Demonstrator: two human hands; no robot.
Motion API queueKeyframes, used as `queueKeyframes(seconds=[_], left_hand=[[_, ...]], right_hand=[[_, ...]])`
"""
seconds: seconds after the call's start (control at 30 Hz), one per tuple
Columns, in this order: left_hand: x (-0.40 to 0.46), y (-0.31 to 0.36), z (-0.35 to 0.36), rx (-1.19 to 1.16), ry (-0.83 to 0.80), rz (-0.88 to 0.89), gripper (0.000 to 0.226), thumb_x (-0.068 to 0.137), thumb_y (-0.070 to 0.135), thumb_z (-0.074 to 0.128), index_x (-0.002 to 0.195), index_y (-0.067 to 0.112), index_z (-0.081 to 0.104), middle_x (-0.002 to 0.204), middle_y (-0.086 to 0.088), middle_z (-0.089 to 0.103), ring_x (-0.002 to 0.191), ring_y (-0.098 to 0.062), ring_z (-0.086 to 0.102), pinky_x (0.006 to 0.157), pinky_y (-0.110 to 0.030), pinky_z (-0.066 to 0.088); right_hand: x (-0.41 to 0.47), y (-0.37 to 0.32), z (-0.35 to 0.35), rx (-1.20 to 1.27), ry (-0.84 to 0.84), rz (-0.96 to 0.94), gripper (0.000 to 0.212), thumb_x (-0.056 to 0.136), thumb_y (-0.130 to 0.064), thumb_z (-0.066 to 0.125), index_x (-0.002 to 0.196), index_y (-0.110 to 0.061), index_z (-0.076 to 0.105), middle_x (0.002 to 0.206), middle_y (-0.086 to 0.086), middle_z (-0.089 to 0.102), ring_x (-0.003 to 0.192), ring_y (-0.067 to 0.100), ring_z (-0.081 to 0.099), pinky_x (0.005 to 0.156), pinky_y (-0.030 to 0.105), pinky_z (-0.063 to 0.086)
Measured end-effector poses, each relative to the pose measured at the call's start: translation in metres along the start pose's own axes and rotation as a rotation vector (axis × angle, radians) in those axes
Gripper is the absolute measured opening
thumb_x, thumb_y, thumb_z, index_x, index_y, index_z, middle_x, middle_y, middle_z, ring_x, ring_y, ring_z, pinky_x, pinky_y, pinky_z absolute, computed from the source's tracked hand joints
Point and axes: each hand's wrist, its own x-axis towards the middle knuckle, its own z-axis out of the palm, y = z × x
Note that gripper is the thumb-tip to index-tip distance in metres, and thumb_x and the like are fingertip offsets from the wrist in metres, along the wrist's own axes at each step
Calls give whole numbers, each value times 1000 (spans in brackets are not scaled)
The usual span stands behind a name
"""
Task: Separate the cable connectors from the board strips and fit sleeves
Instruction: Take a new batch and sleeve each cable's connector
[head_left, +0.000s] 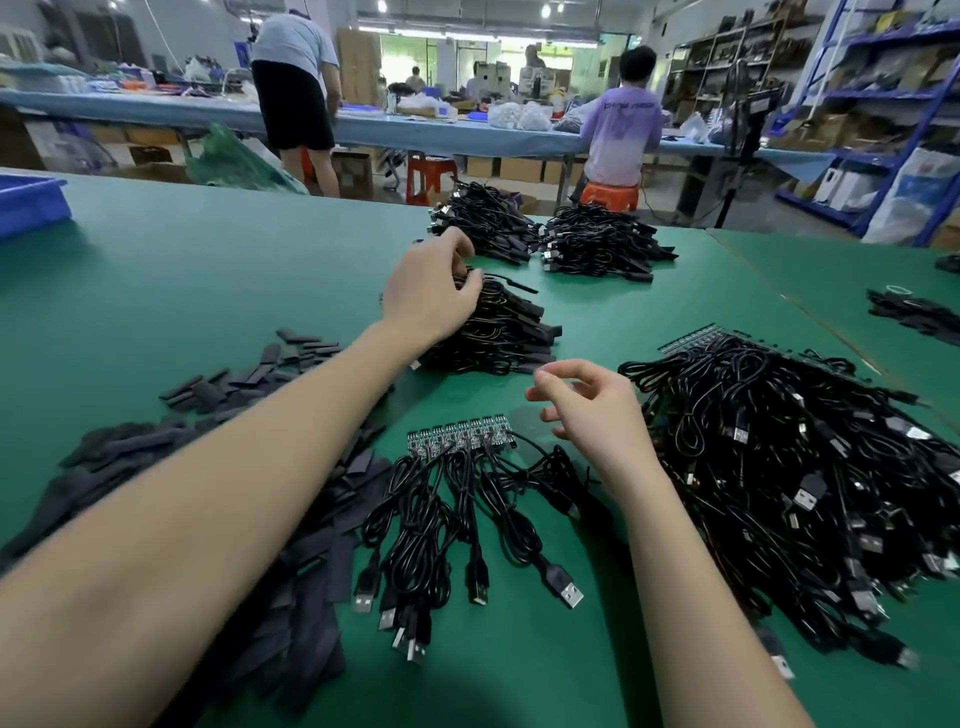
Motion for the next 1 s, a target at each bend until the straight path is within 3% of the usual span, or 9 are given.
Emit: queueKeyframes(seconds=[0.07, 0.23, 0.3, 0.4, 0.53, 0.7, 0.83, 1.0], left_hand=[[-29, -1, -7, -74, -37, -16, 5, 92, 28, 62, 93, 24, 64, 79, 11, 66, 73, -11, 60, 74, -35, 55], [-89, -5, -8, 20, -534, -53, 15, 96, 39, 60, 96, 30, 71, 92, 11, 71, 91, -12, 66, 89, -38, 56], [-94, -4, -8, -3, -548, -81, 18, 96, 40, 61, 98, 28, 74, 92, 7, 73, 90, -13, 67, 85, -31, 55], [-92, -1, -14, -132, -551, -124, 11, 93, 36, 67, 88, 30, 75, 85, 6, 74, 80, -7, 64, 68, -16, 45], [-83, 4, -29, -299, -559, -63, 10, 92, 34, 70, 83, 33, 75, 79, 14, 73, 73, 2, 63, 72, -16, 47], [-78, 10, -42, -410, -608, 32, 10, 94, 31, 70, 92, 25, 77, 76, 16, 70, 68, 5, 59, 67, -9, 43], [-77, 13, -47, -400, -630, 71, 12, 96, 33, 68, 96, 25, 75, 88, 10, 74, 79, 2, 65, 74, -10, 45], [-76, 14, -53, -350, -649, 121, 14, 95, 39, 66, 97, 28, 74, 92, 9, 74, 87, -8, 68, 83, -22, 53]], right_hand=[[1, 0, -1, -146, -2, -21, 9, 93, -30, 66, 87, -28, 72, 77, -16, 76, 71, 10, 69, 77, 33, 58], [1, -2, 0, -229, -32, 2, 12, 91, -34, 66, 84, -28, 74, 77, -16, 76, 83, 13, 72, 85, 35, 57], [0, -2, 0, -223, -43, 6, 13, 91, -34, 66, 86, -28, 75, 78, -16, 77, 81, 12, 72, 82, 32, 56], [-1, -2, -1, -183, -72, 12, 13, 93, -37, 67, 89, -28, 76, 80, -16, 77, 71, 6, 69, 70, 23, 48], [-3, -9, -3, -137, -133, -34, 19, 94, -45, 69, 94, -28, 78, 87, -15, 77, 66, -1, 65, 67, 19, 44], [-3, -15, -7, -69, -176, -91, 15, 95, -32, 73, 93, -18, 79, 77, -11, 75, 56, -6, 57, 52, 6, 41], [-5, -15, -13, -52, -216, -112, 19, 94, -36, 73, 93, -18, 79, 67, -17, 69, 57, -6, 54, 53, 6, 40], [-4, -13, -12, -56, -240, -124, 17, 94, -34, 73, 92, -18, 78, 60, -20, 64, 55, -7, 52, 52, 5, 38]])
